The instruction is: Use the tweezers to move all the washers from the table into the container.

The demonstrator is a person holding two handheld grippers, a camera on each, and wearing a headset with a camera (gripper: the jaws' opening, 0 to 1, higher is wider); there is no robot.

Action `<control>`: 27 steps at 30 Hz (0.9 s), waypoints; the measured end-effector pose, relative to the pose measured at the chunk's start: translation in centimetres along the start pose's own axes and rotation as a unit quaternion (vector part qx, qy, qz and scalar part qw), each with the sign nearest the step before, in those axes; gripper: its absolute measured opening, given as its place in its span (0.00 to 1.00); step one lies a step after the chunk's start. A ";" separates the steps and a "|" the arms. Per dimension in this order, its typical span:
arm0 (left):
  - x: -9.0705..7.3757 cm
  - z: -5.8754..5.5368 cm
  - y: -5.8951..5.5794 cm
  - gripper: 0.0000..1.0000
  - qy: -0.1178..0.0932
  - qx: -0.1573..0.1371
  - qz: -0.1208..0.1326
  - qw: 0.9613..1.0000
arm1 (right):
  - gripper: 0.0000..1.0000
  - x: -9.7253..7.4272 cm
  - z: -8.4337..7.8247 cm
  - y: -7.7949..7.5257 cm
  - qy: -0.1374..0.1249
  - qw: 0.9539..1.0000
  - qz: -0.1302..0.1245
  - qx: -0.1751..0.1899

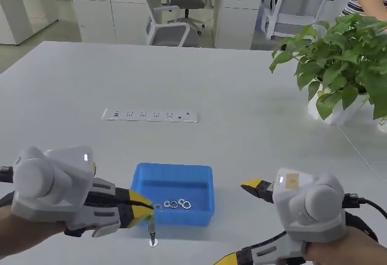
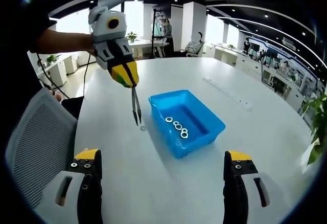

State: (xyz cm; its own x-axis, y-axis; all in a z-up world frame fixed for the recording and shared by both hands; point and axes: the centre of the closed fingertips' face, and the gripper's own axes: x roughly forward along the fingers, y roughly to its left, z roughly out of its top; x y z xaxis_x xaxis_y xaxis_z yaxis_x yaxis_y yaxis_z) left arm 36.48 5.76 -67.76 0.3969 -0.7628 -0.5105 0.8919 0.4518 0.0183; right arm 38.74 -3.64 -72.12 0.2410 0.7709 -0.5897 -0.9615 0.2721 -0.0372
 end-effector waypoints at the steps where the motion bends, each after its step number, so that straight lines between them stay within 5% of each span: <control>1: 0.1 -0.1 0.0 0.05 0.001 0.001 0.000 1.000 | 1.00 0.0 -0.1 0.0 0.001 1.000 0.000 0.000; 27: 1.4 -1.1 0.3 0.05 0.018 0.019 -0.012 1.000 | 0.99 0.1 -1.2 0.4 0.011 1.000 0.002 0.011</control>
State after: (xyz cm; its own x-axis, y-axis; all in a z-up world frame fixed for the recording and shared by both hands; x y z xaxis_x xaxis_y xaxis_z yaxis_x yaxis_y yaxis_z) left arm 37.02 5.36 -69.44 0.3678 -0.7561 -0.5413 0.9091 0.4147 0.0385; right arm 38.24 -4.12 -73.16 0.2335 0.7593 -0.6074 -0.9594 0.2814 -0.0170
